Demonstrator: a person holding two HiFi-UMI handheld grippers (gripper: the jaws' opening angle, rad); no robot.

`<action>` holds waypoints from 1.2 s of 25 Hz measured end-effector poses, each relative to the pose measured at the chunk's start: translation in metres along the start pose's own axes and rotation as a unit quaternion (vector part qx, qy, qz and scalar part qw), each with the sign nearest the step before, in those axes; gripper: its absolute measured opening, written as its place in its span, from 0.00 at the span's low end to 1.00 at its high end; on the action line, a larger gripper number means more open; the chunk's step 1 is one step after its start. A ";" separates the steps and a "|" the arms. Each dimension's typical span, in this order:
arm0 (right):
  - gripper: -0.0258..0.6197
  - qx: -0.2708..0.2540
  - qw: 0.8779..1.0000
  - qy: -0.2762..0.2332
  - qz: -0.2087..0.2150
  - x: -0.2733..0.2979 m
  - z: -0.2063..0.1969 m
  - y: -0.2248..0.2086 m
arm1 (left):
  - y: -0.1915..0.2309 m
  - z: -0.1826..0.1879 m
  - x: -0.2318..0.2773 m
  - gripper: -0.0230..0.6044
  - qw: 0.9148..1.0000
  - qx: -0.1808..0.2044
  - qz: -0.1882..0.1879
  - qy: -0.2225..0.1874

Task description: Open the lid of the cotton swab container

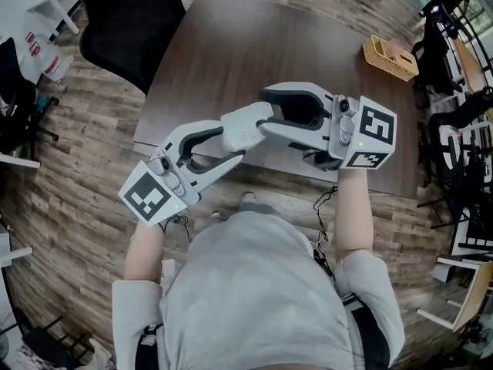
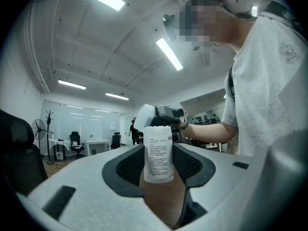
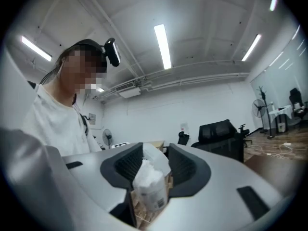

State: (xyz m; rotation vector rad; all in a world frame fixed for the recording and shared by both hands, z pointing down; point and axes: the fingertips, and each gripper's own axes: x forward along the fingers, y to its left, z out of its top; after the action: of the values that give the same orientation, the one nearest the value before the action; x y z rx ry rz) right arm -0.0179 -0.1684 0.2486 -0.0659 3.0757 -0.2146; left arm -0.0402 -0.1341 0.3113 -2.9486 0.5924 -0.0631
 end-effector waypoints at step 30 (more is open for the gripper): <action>0.08 -0.124 0.946 0.033 -0.299 -0.034 -0.020 -0.050 | 0.060 -0.006 -0.013 0.33 0.979 -0.039 0.199 -0.026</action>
State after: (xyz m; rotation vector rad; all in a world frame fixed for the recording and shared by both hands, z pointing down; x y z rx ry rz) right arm 0.0169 -0.2136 0.2777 -1.0218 3.0278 0.1560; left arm -0.0751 -0.1848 0.3087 -2.8294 1.1862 0.0798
